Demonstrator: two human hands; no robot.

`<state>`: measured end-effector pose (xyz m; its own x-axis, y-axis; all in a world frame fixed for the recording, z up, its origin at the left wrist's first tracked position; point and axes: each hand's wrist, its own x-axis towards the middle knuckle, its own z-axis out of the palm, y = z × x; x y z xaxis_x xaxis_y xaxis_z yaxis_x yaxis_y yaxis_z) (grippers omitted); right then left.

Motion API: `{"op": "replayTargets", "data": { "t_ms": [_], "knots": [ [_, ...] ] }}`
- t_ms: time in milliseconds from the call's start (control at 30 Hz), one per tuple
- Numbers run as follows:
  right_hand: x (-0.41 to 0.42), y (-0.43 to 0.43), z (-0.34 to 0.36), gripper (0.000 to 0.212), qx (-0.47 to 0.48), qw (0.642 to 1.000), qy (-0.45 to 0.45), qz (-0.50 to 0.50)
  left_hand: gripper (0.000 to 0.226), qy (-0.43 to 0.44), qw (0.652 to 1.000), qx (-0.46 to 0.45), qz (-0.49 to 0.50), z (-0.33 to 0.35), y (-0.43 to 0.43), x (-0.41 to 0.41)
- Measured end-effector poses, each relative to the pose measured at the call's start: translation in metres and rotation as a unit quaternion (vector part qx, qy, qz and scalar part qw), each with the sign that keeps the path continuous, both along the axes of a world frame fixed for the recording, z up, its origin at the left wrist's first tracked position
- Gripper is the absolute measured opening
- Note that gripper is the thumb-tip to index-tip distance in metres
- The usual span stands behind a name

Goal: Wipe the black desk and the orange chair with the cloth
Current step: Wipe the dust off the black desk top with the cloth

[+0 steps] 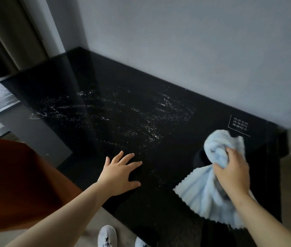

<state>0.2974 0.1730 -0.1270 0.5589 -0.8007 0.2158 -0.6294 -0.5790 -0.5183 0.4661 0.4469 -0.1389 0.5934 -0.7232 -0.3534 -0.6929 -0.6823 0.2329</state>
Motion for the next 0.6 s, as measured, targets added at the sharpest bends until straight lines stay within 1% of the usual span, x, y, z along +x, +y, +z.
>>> {"op": "replayTargets", "data": {
  "t_ms": [33, 67, 100, 133, 200, 233, 300, 333, 367, 400, 433, 467, 500, 533, 567, 600],
  "knots": [
    [-0.002, -0.009, -0.001, 0.049, 0.006, 0.995, 0.085, -0.05, 0.072, -0.001, 1.0, -0.007, 0.009, 0.0, -0.001, -0.002],
    [-0.002, -0.009, -0.001, 0.054, 0.004, 0.985, 0.159, -0.064, 0.072, -0.001, 1.0, -0.014, 0.019, -0.001, -0.002, -0.004],
    [-0.001, -0.002, -0.002, 0.058, -0.011, 0.979, 0.199, -0.049, 0.072, 0.0, 0.999, -0.021, 0.028, -0.001, -0.003, -0.005],
    [0.003, 0.01, -0.004, 0.06, -0.036, 0.977, 0.211, -0.015, 0.073, 0.002, 0.999, -0.026, 0.036, -0.001, -0.004, -0.006],
    [0.013, 0.04, -0.011, 0.058, -0.082, 0.976, 0.181, 0.093, 0.073, 0.006, 0.998, -0.03, 0.047, -0.001, -0.005, -0.007],
    [0.016, 0.053, -0.014, 0.056, -0.084, 0.971, 0.152, 0.164, 0.073, 0.005, 0.998, -0.028, 0.049, -0.001, -0.006, -0.008],
    [0.018, 0.063, -0.014, 0.053, -0.051, 0.951, 0.103, 0.286, 0.074, 0.0, 0.999, -0.021, 0.049, -0.001, -0.005, -0.008],
    [0.016, 0.054, -0.01, 0.052, -0.044, 0.949, 0.081, 0.302, 0.074, 0.001, 0.999, -0.018, 0.05, -0.001, -0.005, -0.008],
    [0.014, 0.039, -0.009, 0.05, -0.048, 0.958, 0.064, 0.276, 0.074, 0.004, 0.999, -0.017, 0.05, -0.001, -0.006, -0.008],
    [0.01, 0.02, -0.009, 0.05, -0.052, 0.973, 0.064, 0.216, 0.074, 0.008, 0.998, -0.016, 0.052, -0.001, -0.006, -0.008],
    [0.006, 0.001, -0.008, 0.05, -0.047, 0.986, 0.086, 0.134, 0.074, 0.011, 0.998, -0.017, 0.055, -0.001, -0.006, -0.008],
    [0.002, -0.012, -0.006, 0.05, -0.024, 0.992, 0.115, 0.049, 0.074, 0.013, 0.998, -0.016, 0.058, 0.0, -0.007, -0.008],
    [0.0, -0.018, -0.006, 0.053, 0.003, 0.99, 0.144, -0.009, 0.073, 0.015, 0.998, -0.016, 0.062, 0.001, -0.008, -0.009],
    [0.001, -0.015, -0.006, 0.055, 0.008, 0.985, 0.168, -0.021, 0.073, 0.014, 0.998, -0.018, 0.066, 0.001, -0.009, -0.009],
    [0.004, -0.003, -0.007, 0.057, -0.009, 0.983, 0.184, 0.002, 0.073, 0.013, 0.997, -0.022, 0.071, 0.002, -0.01, -0.009],
    [0.009, 0.013, -0.008, 0.056, -0.034, 0.98, 0.189, 0.047, 0.073, 0.012, 0.997, -0.025, 0.076, 0.002, -0.01, -0.01]
  ]
}}
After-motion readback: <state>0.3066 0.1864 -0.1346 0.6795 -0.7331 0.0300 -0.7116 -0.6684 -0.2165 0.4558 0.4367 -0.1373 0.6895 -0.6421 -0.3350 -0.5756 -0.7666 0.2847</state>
